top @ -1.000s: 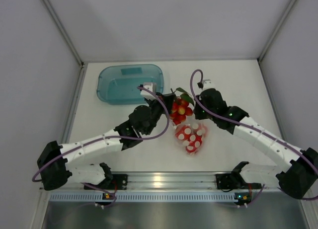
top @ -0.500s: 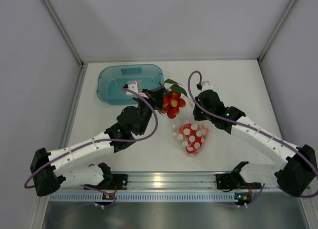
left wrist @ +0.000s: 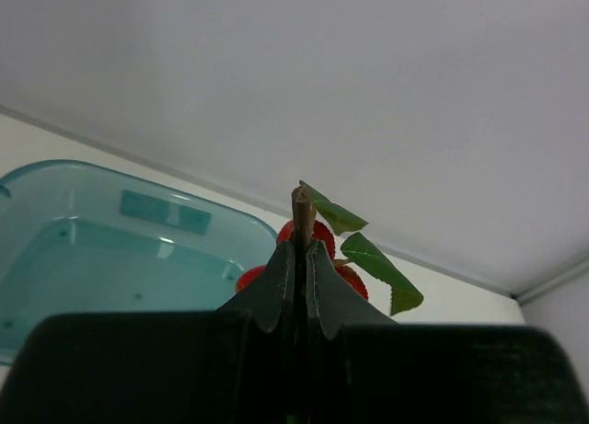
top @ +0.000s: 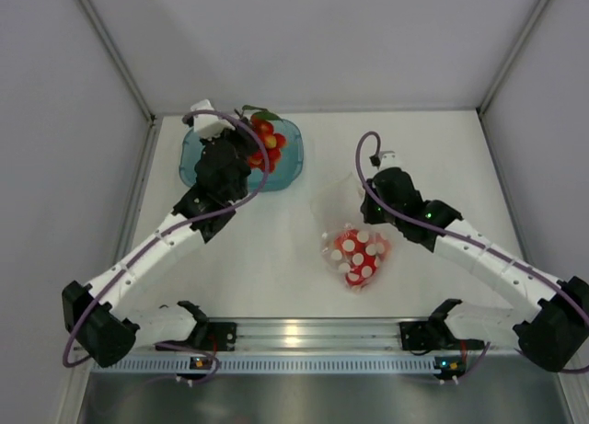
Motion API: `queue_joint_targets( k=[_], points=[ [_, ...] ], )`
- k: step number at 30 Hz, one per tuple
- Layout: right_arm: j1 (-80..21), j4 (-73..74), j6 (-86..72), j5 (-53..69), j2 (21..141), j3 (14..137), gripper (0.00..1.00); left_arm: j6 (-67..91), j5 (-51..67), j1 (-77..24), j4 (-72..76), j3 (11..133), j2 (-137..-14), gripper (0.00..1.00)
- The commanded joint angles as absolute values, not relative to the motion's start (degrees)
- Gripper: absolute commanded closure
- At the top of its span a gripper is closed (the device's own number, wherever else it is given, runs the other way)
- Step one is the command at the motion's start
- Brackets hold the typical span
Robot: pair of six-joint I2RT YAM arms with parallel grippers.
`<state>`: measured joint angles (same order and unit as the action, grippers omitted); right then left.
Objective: Open the zip-top bag and remove the fake food
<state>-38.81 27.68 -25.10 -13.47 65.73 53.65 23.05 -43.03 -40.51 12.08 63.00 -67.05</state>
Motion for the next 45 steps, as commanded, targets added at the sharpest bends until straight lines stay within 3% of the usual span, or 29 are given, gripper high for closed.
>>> queue_joint_targets(
  k=[1,16,32,35,36,38,39,42,45],
  points=[
    [-38.2,28.6,-24.4,-14.5,62.8,53.9,1.0,22.3,-39.3,-34.0,8.7,67.6,-69.8,1.0],
    [-37.9,33.7,-22.0,-10.1,53.9,55.0,1.0,16.5,-23.7,-10.2,8.2,80.1,-92.4,1.0],
    [-37.8,34.5,-20.1,-3.1,49.8,56.2,1.0,7.8,-30.1,-6.5,6.6,83.9,-107.9,1.0],
    [-37.8,34.4,-20.2,-3.2,49.7,56.4,1.0,8.0,-30.4,-6.5,2.0,87.4,-110.5,0.83],
    [-37.8,34.5,-20.3,-3.2,49.7,56.5,1.0,8.1,-29.9,-6.5,1.2,88.3,-110.8,0.68],
    [-37.8,34.5,-20.4,-3.1,49.5,56.6,1.0,8.3,-28.8,-6.5,0.2,89.4,-110.7,0.51],
    [-37.8,34.5,-20.4,-3.2,49.2,56.6,1.0,8.9,-28.7,-6.5,0.2,89.6,-110.2,0.36],
    [-37.8,34.4,-20.5,-3.3,49.2,56.8,1.0,10.2,-28.1,-6.5,-1.5,89.6,-108.0,0.12],
    [-37.8,33.8,-20.8,-3.2,49.5,57.2,1.0,12.0,-26.7,-6.5,-2.9,90.1,-104.4,0.05]
  ],
)
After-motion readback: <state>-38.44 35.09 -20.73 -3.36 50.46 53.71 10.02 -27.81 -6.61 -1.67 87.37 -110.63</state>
